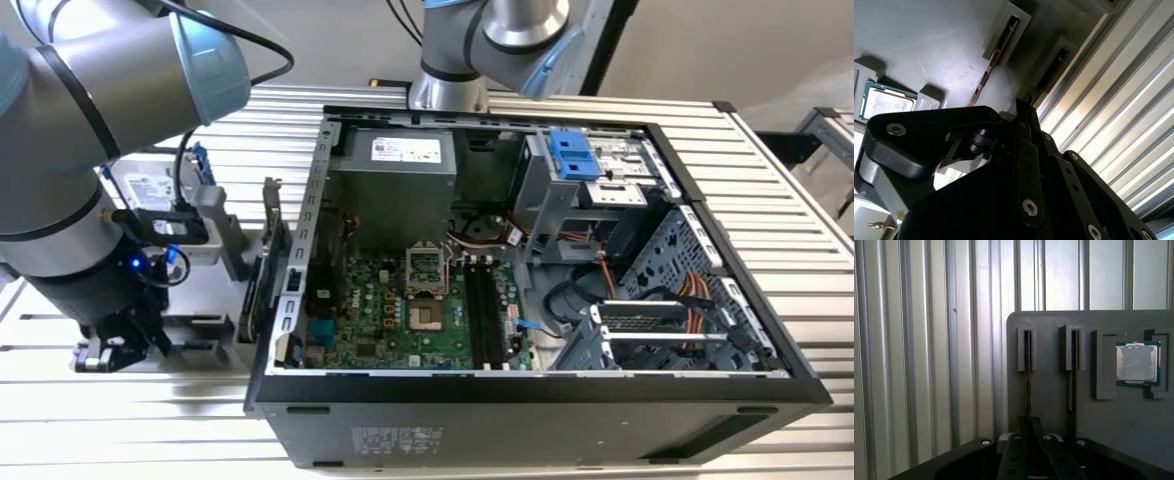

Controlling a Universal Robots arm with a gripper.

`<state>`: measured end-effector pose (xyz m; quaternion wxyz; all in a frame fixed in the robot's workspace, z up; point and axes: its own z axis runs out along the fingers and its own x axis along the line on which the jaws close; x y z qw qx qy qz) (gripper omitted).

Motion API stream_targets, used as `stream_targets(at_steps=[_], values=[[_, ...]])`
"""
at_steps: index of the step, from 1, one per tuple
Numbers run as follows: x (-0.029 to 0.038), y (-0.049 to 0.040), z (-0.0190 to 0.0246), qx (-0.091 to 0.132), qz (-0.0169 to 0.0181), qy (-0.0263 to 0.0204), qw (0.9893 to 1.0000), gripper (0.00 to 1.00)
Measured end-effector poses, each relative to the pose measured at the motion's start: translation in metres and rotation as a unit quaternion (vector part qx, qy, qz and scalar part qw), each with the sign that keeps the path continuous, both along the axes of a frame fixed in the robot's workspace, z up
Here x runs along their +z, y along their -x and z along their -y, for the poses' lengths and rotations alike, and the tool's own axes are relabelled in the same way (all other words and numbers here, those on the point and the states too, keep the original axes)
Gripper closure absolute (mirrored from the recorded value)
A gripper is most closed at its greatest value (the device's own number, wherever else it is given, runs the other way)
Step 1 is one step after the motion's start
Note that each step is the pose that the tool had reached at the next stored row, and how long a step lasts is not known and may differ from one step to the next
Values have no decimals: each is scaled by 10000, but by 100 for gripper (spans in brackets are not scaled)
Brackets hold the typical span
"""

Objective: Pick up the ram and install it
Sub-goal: 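Pick up the ram and move it above insertion slot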

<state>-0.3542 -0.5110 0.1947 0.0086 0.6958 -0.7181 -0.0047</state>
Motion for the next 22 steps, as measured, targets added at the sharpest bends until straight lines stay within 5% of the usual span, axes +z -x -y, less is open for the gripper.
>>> stream_targets(at_steps=[22], values=[[96,0,0,0,0,-1,10000,100]])
